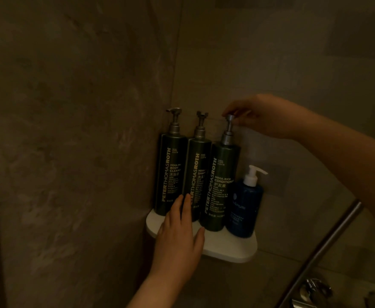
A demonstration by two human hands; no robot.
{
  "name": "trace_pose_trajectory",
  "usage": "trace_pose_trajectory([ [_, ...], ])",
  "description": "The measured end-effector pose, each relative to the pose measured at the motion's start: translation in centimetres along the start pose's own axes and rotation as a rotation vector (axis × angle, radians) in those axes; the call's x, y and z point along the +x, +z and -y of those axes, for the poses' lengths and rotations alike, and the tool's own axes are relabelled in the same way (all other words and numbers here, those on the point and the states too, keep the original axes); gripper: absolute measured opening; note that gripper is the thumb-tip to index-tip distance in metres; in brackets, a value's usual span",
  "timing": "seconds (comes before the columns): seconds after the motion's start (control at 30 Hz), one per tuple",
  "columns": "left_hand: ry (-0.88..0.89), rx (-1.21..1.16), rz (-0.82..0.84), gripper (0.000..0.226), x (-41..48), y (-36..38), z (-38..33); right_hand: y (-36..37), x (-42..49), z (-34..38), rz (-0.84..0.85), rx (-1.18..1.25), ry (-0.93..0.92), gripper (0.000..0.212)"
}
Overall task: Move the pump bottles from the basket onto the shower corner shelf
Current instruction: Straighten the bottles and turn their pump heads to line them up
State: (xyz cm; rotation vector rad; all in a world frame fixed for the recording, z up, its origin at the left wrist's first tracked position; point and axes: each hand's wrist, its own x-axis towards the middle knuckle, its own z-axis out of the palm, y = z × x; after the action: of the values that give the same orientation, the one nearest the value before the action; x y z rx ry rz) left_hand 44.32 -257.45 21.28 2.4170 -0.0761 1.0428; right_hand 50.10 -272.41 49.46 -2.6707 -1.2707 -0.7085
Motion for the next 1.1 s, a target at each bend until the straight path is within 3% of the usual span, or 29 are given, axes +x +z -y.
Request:
trace_pose_trajectory([
  [0.37,0.032,-0.163,-0.024,0.075,0.0,-1.3,-1.9,-0.5,-1.4,0.7,-0.039,0.077,-0.056,0.025],
  [0.73,-0.050,-0.317,0.039,0.086,-0.5,-0.7,-2.7,-0.8,-2.6,1.6,-0.063,0.106,-0.094,0.025],
  [1.1,-0.109,-0.477,0.056,0.082,-0.6,-0.1,-2.4,-1.3,-2.5,1.6,-0.015,0.233,-0.076,0.025],
])
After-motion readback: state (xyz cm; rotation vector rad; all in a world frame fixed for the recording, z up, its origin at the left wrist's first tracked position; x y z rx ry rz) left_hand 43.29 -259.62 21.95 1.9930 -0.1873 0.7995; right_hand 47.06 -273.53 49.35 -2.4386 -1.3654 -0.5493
